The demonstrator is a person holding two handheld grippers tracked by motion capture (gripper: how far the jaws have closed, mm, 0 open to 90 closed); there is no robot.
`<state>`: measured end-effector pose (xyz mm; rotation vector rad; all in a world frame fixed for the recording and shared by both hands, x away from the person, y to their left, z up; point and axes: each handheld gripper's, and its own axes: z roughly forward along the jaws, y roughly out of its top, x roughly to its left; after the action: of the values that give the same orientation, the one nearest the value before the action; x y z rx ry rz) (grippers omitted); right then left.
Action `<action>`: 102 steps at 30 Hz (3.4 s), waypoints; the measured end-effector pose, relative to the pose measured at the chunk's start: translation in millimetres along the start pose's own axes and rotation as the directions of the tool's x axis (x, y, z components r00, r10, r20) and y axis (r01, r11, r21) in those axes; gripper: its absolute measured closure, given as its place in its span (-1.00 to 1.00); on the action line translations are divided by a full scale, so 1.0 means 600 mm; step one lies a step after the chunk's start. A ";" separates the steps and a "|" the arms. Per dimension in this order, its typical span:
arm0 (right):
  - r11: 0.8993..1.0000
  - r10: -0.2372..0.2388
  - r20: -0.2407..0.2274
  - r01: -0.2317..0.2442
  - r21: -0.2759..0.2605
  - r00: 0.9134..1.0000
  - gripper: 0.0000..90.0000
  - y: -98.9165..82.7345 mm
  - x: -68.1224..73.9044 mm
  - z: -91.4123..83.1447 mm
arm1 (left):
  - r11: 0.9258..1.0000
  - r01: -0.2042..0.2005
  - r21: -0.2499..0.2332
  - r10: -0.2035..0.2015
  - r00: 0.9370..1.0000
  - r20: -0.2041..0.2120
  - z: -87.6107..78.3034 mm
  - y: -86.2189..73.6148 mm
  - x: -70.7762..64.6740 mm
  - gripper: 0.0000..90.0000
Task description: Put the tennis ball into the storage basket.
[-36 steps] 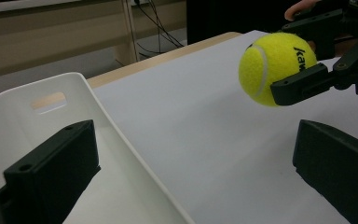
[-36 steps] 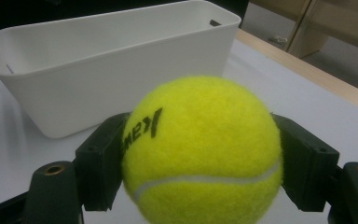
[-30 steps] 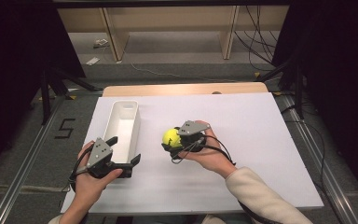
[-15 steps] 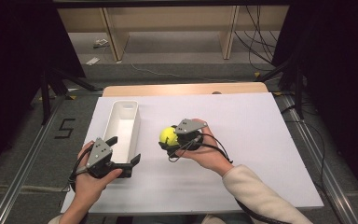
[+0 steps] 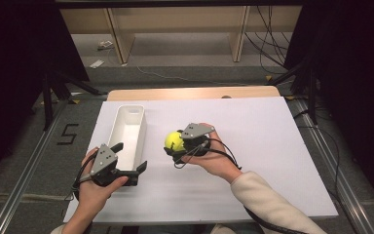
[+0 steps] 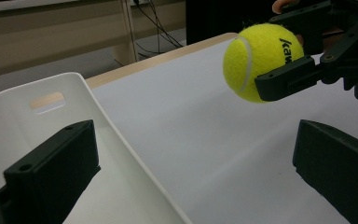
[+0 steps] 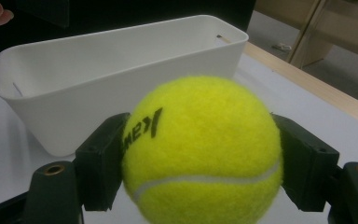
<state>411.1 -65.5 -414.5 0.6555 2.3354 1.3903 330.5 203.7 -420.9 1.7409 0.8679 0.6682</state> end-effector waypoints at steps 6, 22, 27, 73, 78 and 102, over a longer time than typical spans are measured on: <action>1.000 0.000 0.000 0.000 -0.004 1.000 -0.41 0.003 0.001 0.001 | 1.000 0.003 0.000 -0.003 1.000 0.000 0.000 0.000 -0.001 -1.00; 1.000 -0.002 -0.004 0.002 -0.017 1.000 -0.41 0.014 0.002 0.004 | 1.000 0.000 -0.001 0.000 1.000 -0.003 0.000 0.000 0.000 -1.00; 1.000 -0.003 -0.002 0.003 -0.021 1.000 -0.41 0.016 0.001 0.006 | 1.000 0.001 -0.001 -0.001 1.000 -0.003 0.000 0.000 0.000 -1.00; 0.999 -0.004 -0.010 0.003 -0.036 1.000 -0.41 0.041 0.006 0.023 | 1.000 0.003 -0.004 -0.003 1.000 -0.001 -0.001 0.001 0.000 -1.00; 0.999 -0.009 -0.013 0.009 -0.035 1.000 -0.41 0.043 0.007 0.024 | 1.000 0.005 -0.006 -0.005 1.000 -0.001 -0.001 0.001 0.001 -1.00; 0.999 -0.012 -0.014 0.011 -0.040 1.000 -0.41 0.054 0.007 0.036 | 1.000 0.004 -0.009 -0.004 1.000 -0.005 -0.001 0.002 0.001 -1.00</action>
<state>425.4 -34.2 -395.9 0.6218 2.3126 1.4376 330.5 204.3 -419.5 1.7293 0.8706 0.6733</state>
